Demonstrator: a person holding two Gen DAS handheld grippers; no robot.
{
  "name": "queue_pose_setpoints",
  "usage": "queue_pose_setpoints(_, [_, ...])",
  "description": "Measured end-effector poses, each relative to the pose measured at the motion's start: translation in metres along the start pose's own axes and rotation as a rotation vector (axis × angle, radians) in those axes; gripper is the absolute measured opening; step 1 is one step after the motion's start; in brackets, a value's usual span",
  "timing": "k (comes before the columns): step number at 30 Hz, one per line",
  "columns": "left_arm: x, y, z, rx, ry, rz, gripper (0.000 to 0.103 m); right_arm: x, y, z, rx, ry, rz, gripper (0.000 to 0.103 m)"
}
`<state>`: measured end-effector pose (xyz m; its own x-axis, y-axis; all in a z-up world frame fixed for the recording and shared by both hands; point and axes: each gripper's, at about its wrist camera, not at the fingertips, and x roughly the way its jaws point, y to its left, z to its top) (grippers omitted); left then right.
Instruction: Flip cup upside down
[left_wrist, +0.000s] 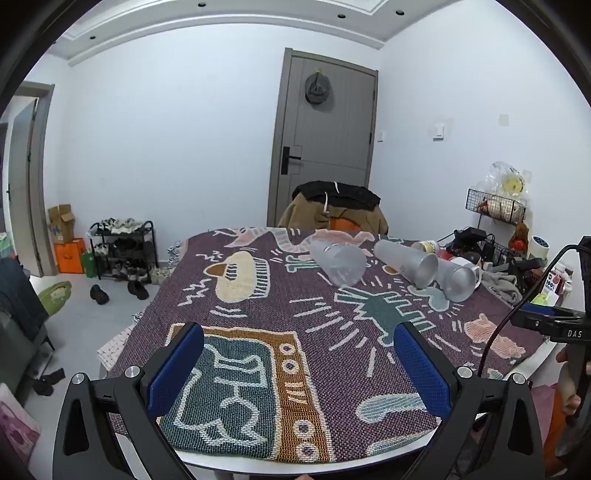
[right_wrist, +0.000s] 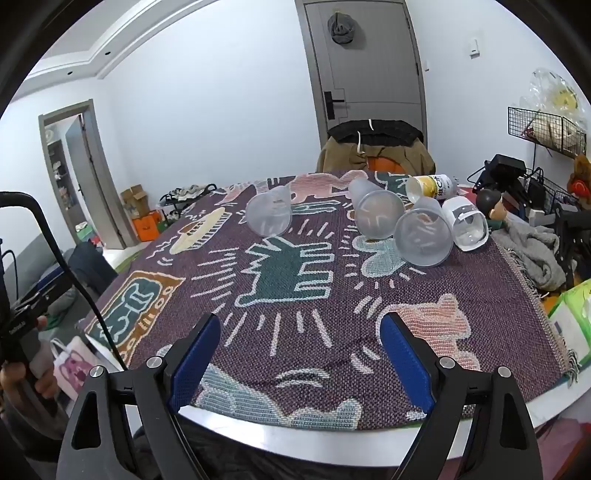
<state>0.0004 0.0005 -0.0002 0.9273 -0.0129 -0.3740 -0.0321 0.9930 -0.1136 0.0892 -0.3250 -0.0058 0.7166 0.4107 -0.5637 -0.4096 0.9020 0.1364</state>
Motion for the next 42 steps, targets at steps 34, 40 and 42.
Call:
queue_pose_setpoints(34, [-0.005,-0.002,0.003,0.023,-0.039,-0.01,0.103,-0.005,0.001,0.001,-0.012,-0.017,-0.02,0.089])
queue_pose_setpoints(40, [-0.004,-0.002,0.004,0.022,-0.041,-0.006,0.103,-0.006,0.0,0.003,-0.014,-0.027,-0.025,0.089])
queue_pose_setpoints(42, [-0.004,-0.003,0.003,0.023,-0.044,-0.006,0.103,-0.007,0.001,0.003,-0.017,-0.031,-0.026,0.089])
